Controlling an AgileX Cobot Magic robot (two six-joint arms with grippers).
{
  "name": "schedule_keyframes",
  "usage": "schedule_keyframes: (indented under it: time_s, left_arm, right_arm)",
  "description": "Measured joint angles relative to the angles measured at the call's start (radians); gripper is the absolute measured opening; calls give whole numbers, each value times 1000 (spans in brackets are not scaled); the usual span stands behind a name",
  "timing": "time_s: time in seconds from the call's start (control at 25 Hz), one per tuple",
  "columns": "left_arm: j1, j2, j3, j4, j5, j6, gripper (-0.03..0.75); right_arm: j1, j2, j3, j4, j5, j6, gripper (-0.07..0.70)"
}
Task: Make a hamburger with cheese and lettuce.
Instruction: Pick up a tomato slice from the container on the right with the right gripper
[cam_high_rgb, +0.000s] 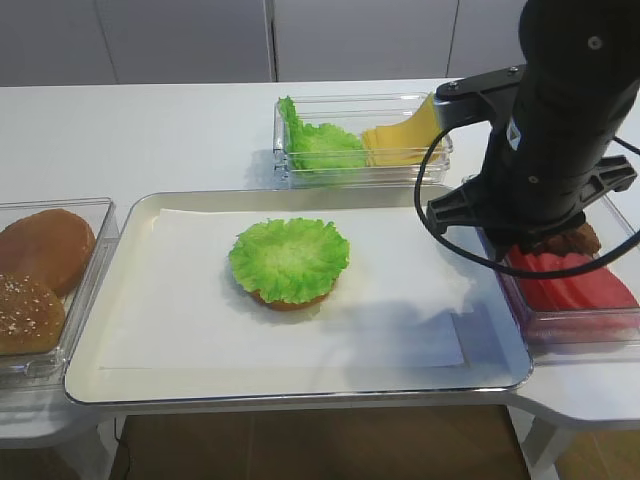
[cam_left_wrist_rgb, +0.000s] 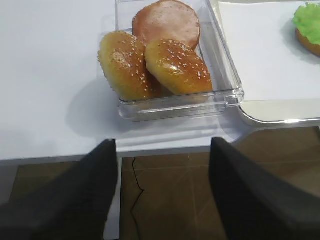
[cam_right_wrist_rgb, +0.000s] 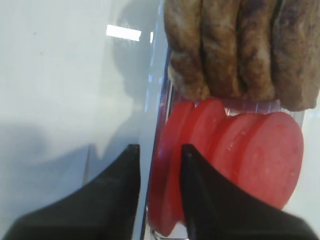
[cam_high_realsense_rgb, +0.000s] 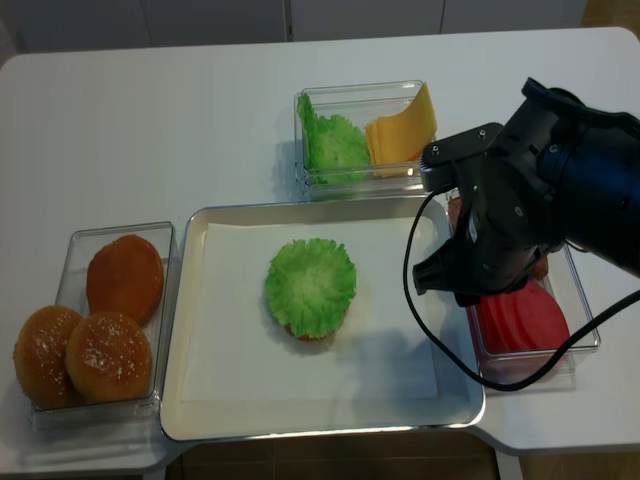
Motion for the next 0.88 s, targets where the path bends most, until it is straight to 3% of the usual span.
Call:
schedule_keyframes:
  time_s: [0.52,0.88]
  left_arm:
    - [0,0,0,0,0,0,425]
    - [0,0,0,0,0,0,419]
  right_arm:
    - [0,1,0,-24,-4,0,158]
    - [0,1,0,-29,-12,0,231]
